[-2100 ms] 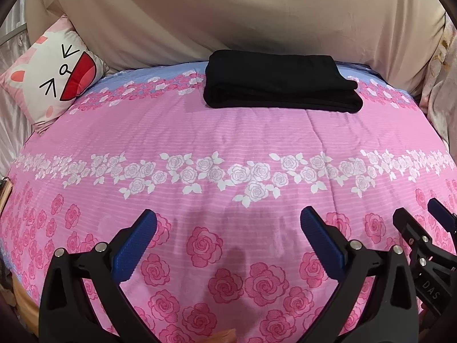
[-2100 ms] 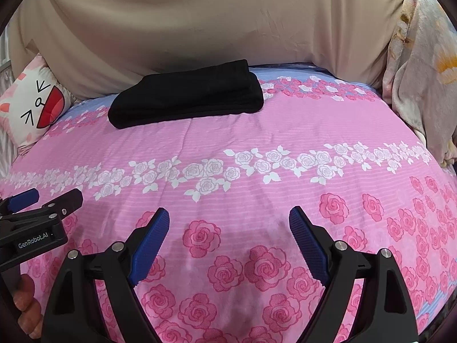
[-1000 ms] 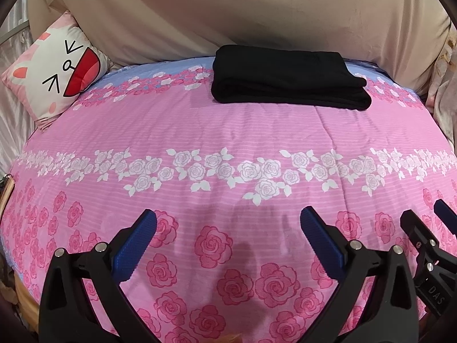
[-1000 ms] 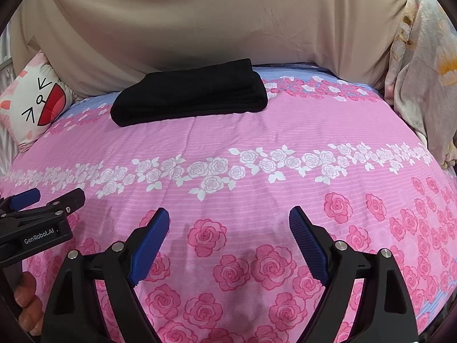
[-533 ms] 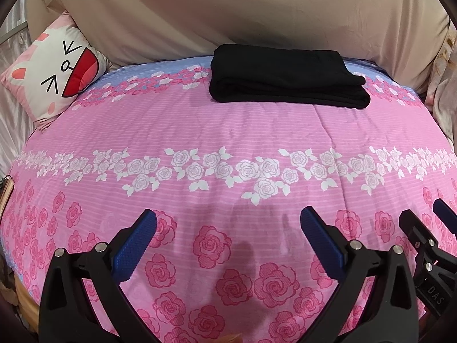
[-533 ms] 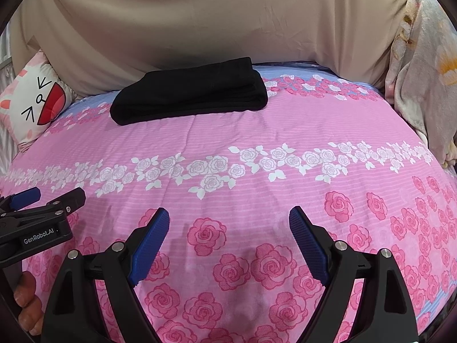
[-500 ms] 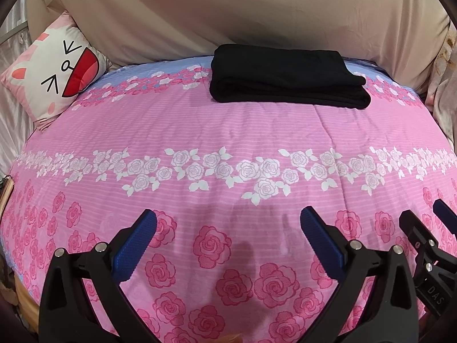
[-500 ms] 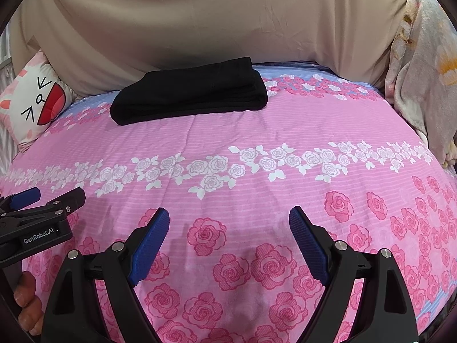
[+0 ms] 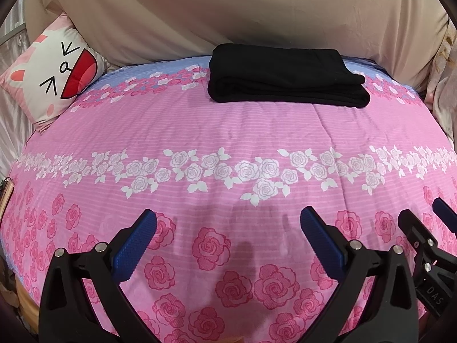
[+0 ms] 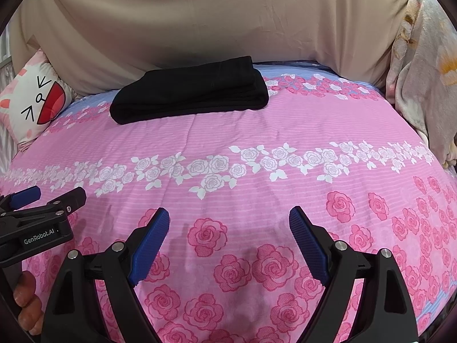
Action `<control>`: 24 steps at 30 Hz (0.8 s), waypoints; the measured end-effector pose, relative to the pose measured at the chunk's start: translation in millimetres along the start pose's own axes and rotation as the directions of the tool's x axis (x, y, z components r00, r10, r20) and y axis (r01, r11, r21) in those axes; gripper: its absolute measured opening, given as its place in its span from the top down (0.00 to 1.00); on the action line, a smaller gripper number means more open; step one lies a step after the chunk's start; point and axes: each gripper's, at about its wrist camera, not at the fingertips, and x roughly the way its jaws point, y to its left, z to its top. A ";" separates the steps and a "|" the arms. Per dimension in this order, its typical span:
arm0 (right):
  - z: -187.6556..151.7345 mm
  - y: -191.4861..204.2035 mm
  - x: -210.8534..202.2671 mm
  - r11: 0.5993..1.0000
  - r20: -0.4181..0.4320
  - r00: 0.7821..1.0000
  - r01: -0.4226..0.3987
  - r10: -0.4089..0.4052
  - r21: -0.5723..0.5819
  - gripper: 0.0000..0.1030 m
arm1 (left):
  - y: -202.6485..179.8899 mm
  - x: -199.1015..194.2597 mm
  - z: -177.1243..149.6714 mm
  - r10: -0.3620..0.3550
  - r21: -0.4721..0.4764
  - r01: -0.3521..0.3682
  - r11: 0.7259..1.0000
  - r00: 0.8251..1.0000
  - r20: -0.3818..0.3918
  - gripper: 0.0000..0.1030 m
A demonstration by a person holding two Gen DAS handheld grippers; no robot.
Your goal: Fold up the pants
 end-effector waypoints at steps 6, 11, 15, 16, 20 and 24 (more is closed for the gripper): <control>0.4 -0.5 1.4 1.000 -0.003 1.000 -0.001 0.001 -0.001 0.18 | 1.6 3.3 0.1 0.000 0.005 0.000 1.000 1.000 -0.005 0.04; 0.1 -0.4 2.8 1.000 -0.006 1.000 -0.001 0.001 0.000 0.18 | 2.3 4.4 0.2 -0.001 0.005 0.001 1.000 1.000 -0.005 0.04; -0.6 -0.7 4.1 1.000 -0.008 1.000 -0.002 0.002 0.003 0.18 | 4.7 6.4 -1.5 -0.023 0.001 0.023 1.000 1.000 -0.008 0.05; -0.8 -1.0 4.4 1.000 -0.009 1.000 -0.004 0.004 0.002 0.18 | 4.8 7.1 -1.9 -0.020 0.000 0.020 1.000 1.000 -0.009 0.05; -1.3 -1.2 4.2 1.000 -0.009 1.000 -0.002 0.002 0.004 0.18 | 1.6 10.4 -5.0 -0.008 0.026 0.008 1.000 1.000 -0.020 0.05; -3.9 -1.6 4.5 1.000 -0.015 1.000 0.000 0.000 0.011 0.18 | -0.4 11.7 -8.6 0.028 0.033 -0.027 0.999 0.999 -0.023 0.05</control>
